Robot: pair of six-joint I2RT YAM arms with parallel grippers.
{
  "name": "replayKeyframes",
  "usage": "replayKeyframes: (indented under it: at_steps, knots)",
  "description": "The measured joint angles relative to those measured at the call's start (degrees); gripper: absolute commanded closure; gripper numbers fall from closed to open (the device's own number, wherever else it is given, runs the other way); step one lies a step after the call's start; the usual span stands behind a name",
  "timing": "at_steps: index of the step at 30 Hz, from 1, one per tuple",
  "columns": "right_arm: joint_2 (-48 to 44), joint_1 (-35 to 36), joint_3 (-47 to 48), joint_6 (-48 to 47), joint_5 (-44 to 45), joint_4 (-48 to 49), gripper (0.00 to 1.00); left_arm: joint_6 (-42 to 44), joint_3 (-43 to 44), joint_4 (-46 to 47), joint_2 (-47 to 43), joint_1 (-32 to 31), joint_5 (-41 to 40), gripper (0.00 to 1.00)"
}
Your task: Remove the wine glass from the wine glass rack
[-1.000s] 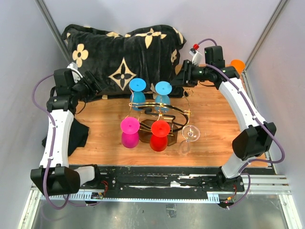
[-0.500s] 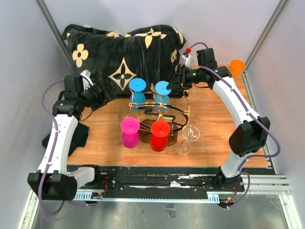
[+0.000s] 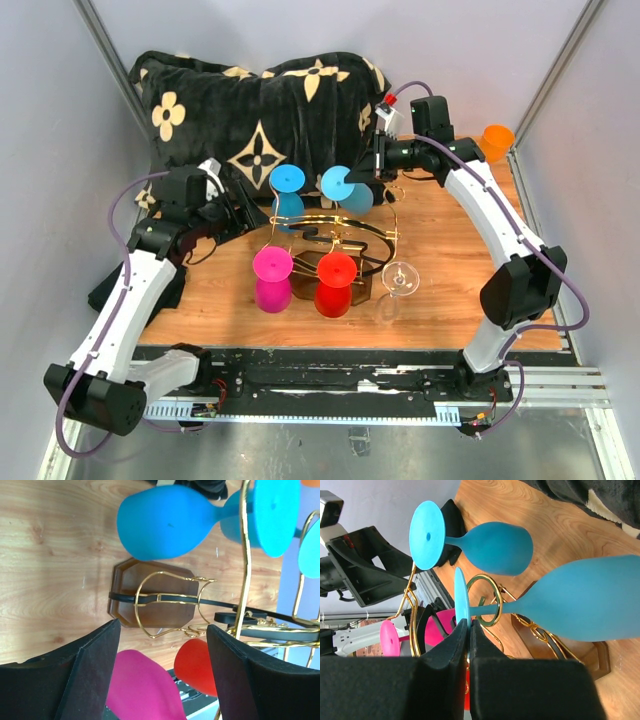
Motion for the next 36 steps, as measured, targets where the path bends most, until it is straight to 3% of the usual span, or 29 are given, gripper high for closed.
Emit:
replayKeyframes:
  at_steps: [25,34,36]
  knots:
    - [1.70,-0.74,-3.87,14.29,-7.04,16.83,0.99,-2.25,-2.38,-0.48,-5.68,-1.14,-1.86,0.28]
    - [0.28,-0.74,-12.24,17.97,-10.21,23.43,0.99,-2.51,-2.75,-0.76,-6.56,-1.14,-0.85,0.28]
    - [-1.20,-0.74,-14.27,17.68,-10.45,22.53,0.99,-2.60,-2.93,-0.76,-6.60,-1.14,-0.31,0.35]
